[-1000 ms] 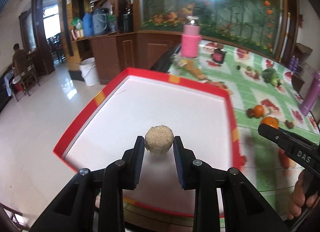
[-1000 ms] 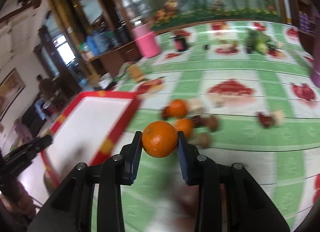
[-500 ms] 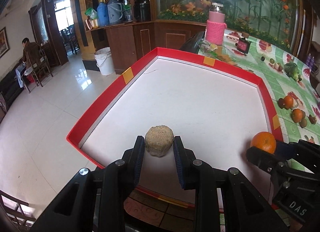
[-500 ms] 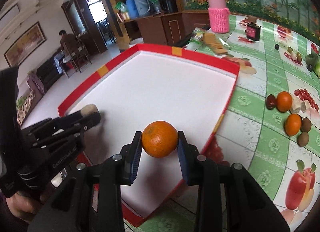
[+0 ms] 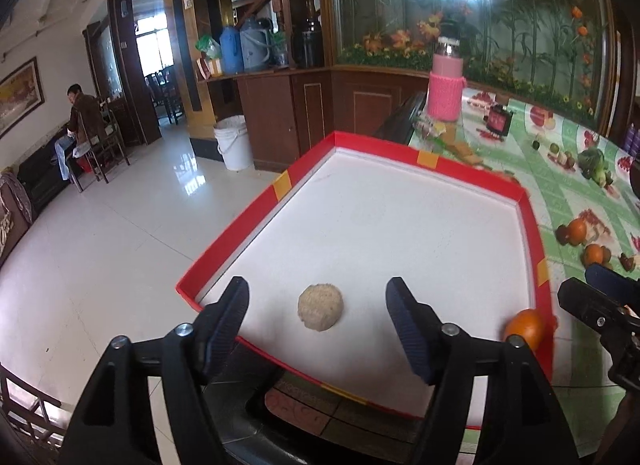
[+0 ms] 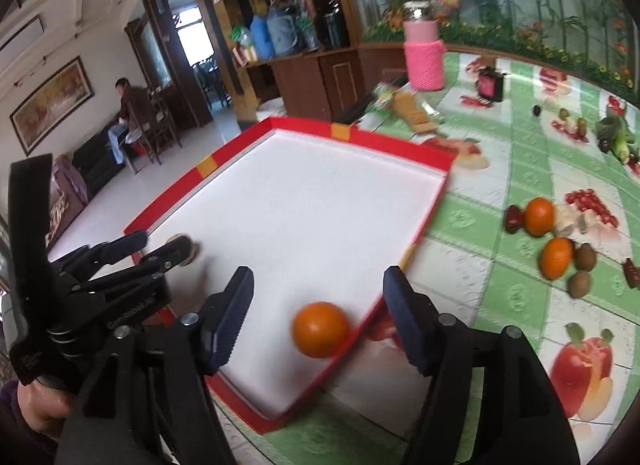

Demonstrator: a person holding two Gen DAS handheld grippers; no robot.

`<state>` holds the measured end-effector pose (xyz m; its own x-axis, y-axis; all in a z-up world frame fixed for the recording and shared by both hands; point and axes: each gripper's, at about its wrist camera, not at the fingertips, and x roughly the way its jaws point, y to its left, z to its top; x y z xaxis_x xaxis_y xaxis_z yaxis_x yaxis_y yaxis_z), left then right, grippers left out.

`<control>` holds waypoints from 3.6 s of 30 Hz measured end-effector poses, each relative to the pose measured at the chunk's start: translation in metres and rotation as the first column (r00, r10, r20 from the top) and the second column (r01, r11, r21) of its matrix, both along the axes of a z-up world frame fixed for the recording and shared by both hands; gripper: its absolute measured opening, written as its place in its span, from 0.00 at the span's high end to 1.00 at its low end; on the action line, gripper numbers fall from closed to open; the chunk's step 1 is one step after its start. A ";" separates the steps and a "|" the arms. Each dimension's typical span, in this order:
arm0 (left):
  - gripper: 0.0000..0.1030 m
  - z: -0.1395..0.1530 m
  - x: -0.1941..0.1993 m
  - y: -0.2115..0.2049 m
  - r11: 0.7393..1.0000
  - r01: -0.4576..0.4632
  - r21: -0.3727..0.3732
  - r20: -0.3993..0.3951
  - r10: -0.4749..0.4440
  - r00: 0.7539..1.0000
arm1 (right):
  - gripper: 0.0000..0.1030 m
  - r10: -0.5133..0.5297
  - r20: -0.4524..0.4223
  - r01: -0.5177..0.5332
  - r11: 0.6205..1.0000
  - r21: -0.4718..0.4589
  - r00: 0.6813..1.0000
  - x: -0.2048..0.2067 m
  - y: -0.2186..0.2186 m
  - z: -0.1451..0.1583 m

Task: Organize fruits
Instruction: 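Carry the bread ball and orange into the red-rimmed tray and open both grippers, then move both grippers back over the fruits on the table, then grasp an orange with the left gripper while the right grasps a beige cube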

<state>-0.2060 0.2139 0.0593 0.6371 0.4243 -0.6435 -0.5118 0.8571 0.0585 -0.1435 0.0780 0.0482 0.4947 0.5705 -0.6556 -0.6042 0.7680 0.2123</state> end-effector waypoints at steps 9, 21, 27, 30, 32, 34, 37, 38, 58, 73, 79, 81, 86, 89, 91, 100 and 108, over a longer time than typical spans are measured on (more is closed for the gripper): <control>0.19 0.031 0.002 -0.030 0.998 -0.012 0.066 0.014 0.011 1.000 | 0.30 -0.124 0.009 0.124 0.992 0.037 0.992 0.012 -0.054 0.007; 0.18 0.050 0.011 -0.070 0.993 0.043 0.112 0.013 -0.045 0.999 | 0.27 -0.207 0.037 0.203 0.976 0.082 0.978 0.016 -0.105 0.017; 0.18 0.052 0.019 -0.087 0.989 0.069 0.129 -0.003 -0.069 0.998 | 0.27 -0.257 0.036 0.253 0.963 0.090 0.966 0.021 -0.133 0.015; 0.18 0.052 0.022 -0.095 0.986 0.085 0.141 -0.014 -0.084 0.996 | 0.27 -0.281 0.024 0.278 0.956 0.098 0.959 0.025 -0.147 0.012; 0.18 0.050 0.026 -0.099 0.984 0.096 0.147 -0.023 -0.094 0.995 | 0.27 -0.296 0.018 0.293 0.951 0.101 0.955 0.028 -0.155 0.011; 0.18 0.049 0.030 -0.103 0.983 0.112 0.144 -0.035 -0.108 0.994 | 0.27 -0.310 0.017 0.307 0.946 0.104 0.951 0.030 -0.164 0.010; 0.18 0.045 0.038 -0.107 0.982 0.155 0.109 -0.047 -0.151 0.987 | 0.27 -0.324 0.022 0.321 0.942 0.101 0.946 0.033 -0.176 0.011; 0.18 0.043 0.041 -0.110 0.980 0.179 0.093 -0.051 -0.175 0.983 | 0.27 -0.332 0.028 0.328 0.940 0.097 0.943 0.033 -0.182 0.011; 0.18 -0.002 0.120 -0.168 0.902 0.427 -0.062 -0.196 -0.431 0.881 | 0.28 -0.382 0.006 0.380 0.919 -0.103 0.924 0.069 -0.241 -0.015; 0.34 -0.035 0.160 -0.180 0.865 0.468 -0.181 -0.278 -0.501 0.820 | 0.65 -0.457 -0.045 0.437 0.873 -0.217 0.889 0.115 -0.245 -0.034; 0.35 -0.040 0.174 -0.184 0.860 0.473 -0.192 -0.284 -0.510 0.812 | 0.65 -0.427 -0.022 0.408 0.877 -0.254 0.904 0.125 -0.231 -0.035; 0.36 -0.039 0.178 -0.186 0.855 0.478 -0.199 -0.281 -0.517 0.808 | 0.65 -0.429 -0.013 0.411 0.873 -0.264 0.903 0.127 -0.229 -0.035; 0.36 -0.039 0.179 -0.197 0.826 0.517 -0.225 -0.276 -0.563 0.779 | 0.65 -0.410 -0.017 0.392 0.883 -0.260 0.912 0.133 -0.227 -0.035; 0.36 -0.040 0.183 -0.199 0.818 0.522 -0.242 -0.272 -0.574 0.773 | 0.65 -0.397 0.005 0.384 0.883 -0.269 0.918 0.135 -0.221 -0.034; 0.39 -0.040 0.187 -0.200 0.817 0.524 -0.241 -0.270 -0.575 0.772 | 0.71 -0.394 0.001 0.380 0.885 -0.271 0.919 0.137 -0.220 -0.035; 0.73 -0.039 0.200 -0.212 0.783 0.567 -0.257 -0.235 -0.619 0.749 | 0.71 -0.421 -0.021 0.408 0.889 -0.209 0.907 0.132 -0.233 -0.026; 0.75 -0.033 0.183 -0.212 0.781 0.565 -0.265 -0.205 -0.618 0.759 | 0.71 -0.457 -0.033 0.448 0.883 -0.139 0.889 0.128 -0.247 -0.017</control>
